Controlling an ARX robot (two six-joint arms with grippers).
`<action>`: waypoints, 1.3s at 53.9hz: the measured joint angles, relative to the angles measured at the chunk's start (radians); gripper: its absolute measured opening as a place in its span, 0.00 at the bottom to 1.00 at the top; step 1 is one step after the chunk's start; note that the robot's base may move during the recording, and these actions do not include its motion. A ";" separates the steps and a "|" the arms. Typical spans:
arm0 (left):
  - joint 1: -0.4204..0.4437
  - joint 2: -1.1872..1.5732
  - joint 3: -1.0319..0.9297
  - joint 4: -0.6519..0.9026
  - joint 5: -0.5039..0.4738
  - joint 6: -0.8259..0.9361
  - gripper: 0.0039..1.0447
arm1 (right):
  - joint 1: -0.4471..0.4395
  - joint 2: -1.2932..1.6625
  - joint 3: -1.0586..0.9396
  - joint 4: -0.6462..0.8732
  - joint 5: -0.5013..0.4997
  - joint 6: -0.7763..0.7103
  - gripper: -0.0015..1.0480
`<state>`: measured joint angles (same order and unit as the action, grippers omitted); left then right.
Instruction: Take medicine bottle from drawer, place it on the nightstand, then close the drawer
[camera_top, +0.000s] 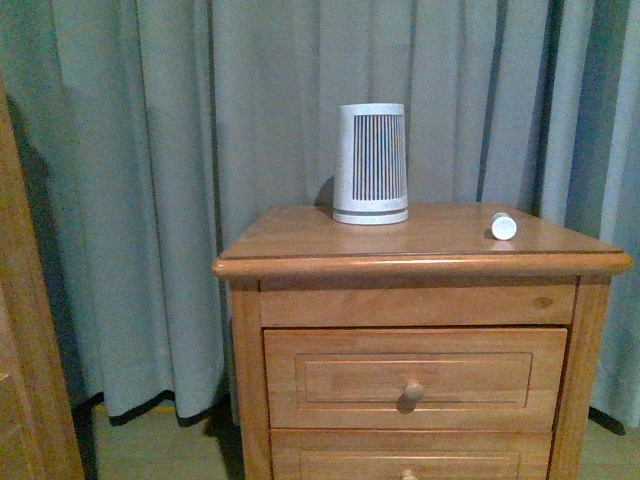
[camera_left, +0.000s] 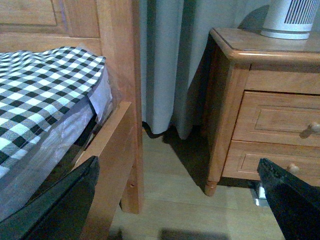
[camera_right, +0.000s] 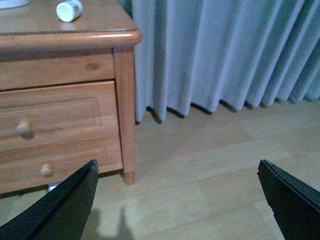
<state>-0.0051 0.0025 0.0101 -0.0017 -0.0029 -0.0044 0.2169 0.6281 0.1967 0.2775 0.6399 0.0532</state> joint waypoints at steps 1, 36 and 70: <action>0.000 0.000 0.000 0.000 0.000 0.000 0.94 | 0.011 -0.033 -0.012 -0.014 0.018 -0.003 0.93; 0.000 0.000 0.000 0.000 0.001 0.000 0.94 | -0.106 -0.613 -0.182 -0.274 -0.572 -0.047 0.50; 0.000 0.000 0.000 0.000 0.002 0.000 0.94 | -0.214 -0.621 -0.182 -0.277 -0.637 -0.051 0.14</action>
<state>-0.0051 0.0025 0.0101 -0.0017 -0.0010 -0.0044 0.0032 0.0071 0.0143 0.0006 0.0025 0.0025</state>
